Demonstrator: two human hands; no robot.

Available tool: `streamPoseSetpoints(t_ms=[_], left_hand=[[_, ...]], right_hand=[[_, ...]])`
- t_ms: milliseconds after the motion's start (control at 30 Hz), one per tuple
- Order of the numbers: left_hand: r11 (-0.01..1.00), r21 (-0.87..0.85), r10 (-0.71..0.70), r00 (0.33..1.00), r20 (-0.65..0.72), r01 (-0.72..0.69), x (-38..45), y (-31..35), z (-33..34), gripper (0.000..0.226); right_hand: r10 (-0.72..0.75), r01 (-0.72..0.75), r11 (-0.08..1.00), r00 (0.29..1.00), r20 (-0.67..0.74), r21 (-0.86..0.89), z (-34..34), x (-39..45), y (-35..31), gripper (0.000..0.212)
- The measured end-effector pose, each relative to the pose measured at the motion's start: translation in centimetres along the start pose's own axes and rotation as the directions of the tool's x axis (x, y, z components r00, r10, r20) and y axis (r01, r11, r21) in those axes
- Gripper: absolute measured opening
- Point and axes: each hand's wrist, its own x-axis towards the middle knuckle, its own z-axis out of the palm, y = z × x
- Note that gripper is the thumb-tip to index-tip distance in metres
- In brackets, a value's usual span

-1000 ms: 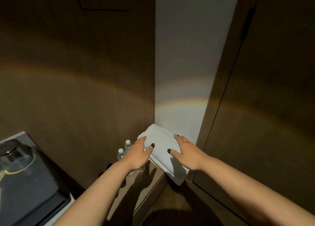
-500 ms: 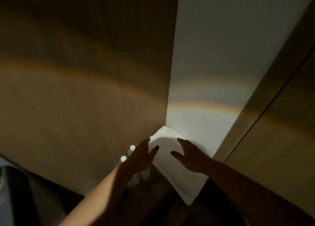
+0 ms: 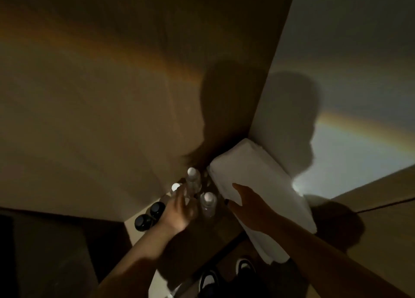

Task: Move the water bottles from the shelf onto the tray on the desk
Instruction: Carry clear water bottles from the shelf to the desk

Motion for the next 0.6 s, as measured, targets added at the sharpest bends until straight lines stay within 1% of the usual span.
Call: streamPoseSetpoints(t_ms=[67, 100, 167, 233, 300, 333, 400, 467, 533, 600], left_hand=[[0.996, -0.059, -0.071, 0.997, -0.024, 0.070, 1.6, -2.0, 0.9, 0.048], [0.991, -0.089, -0.104, 0.994, -0.034, 0.101, 1.6, -2.2, 0.8, 0.049], [0.977, -0.129, -0.178, 0.982, -0.065, 0.168, 2.8, -3.6, 2.3, 0.052], [0.973, -0.130, -0.206, 0.973, -0.104, 0.192, 4.1, -5.1, 4.0, 0.049], [0.975, -0.132, -0.193, 0.974, -0.119, 0.177, 5.4, -6.7, 5.6, 0.042], [0.976, -0.144, -0.183, 0.977, -0.113, 0.166, 5.8, -7.2, 6.3, 0.037], [0.983, -0.128, -0.151, 0.978, -0.146, 0.132, 6.9, -8.2, 7.3, 0.026], [0.988, -0.148, -0.079, 0.978, -0.191, 0.051, 7.8, -8.7, 8.1, 0.020], [0.993, -0.115, -0.027, 0.974, -0.224, 0.001, 8.2, -8.9, 9.0, 0.021], [0.987, -0.160, -0.015, 0.958, -0.286, -0.033, 8.5, -9.6, 9.9, 0.026]], right_hand=[[-0.030, 0.029, 0.999, 0.999, 0.019, 0.045, 0.8, 2.1, 0.2, 0.053], [-0.049, 0.049, 0.997, 0.999, 0.002, 0.059, 0.9, 2.0, -0.1, 0.047], [-0.074, 0.072, 0.994, 0.997, 0.019, 0.086, 2.0, 3.7, 0.4, 0.041], [-0.093, 0.090, 0.989, 0.995, 0.021, 0.120, 3.5, 5.9, 1.4, 0.035], [-0.091, 0.087, 0.977, 0.996, 0.013, 0.193, 5.4, 7.8, 2.7, 0.025], [-0.098, 0.094, 0.970, 0.995, 0.009, 0.223, 6.3, 8.4, 3.3, 0.026], [-0.105, 0.104, 0.957, 0.994, -0.009, 0.271, 7.5, 9.6, 4.3, 0.033], [-0.100, 0.100, 0.949, 0.995, -0.016, 0.298, 8.5, 10.4, 5.4, 0.033], [-0.108, 0.112, 0.942, 0.994, -0.029, 0.316, 9.6, 11.3, 6.6, 0.032], [-0.122, 0.139, 0.932, 0.990, -0.071, 0.334, 10.4, 12.0, 7.7, 0.030]])
